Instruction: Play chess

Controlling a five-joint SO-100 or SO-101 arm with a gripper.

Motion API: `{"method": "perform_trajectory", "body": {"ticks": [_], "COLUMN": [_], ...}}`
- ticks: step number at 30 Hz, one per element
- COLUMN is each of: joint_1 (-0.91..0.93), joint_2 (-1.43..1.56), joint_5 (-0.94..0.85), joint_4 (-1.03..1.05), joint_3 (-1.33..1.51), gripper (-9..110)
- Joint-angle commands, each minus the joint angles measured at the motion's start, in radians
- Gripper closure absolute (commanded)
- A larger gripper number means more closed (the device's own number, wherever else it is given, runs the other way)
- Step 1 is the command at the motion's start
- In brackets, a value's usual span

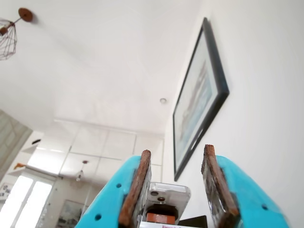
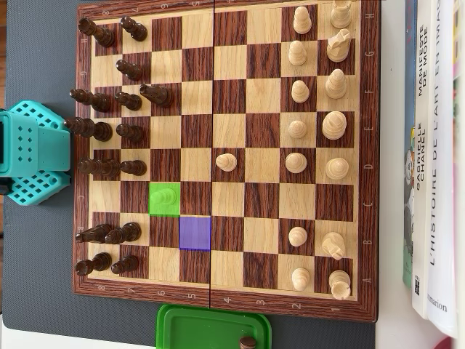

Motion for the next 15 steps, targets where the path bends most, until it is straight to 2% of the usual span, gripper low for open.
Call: {"method": "perform_trajectory", "body": {"ticks": [1,8,15], "joint_1": [0.000,0.009,0.011], "joint_2": [0.009,0.009,0.009], "joint_5": [0.032,0.054,0.043], "joint_4": [-0.092,-0.347,-0.494], "joint_3": [0.020,0.020,0.020], "gripper": [85,85,85]}}
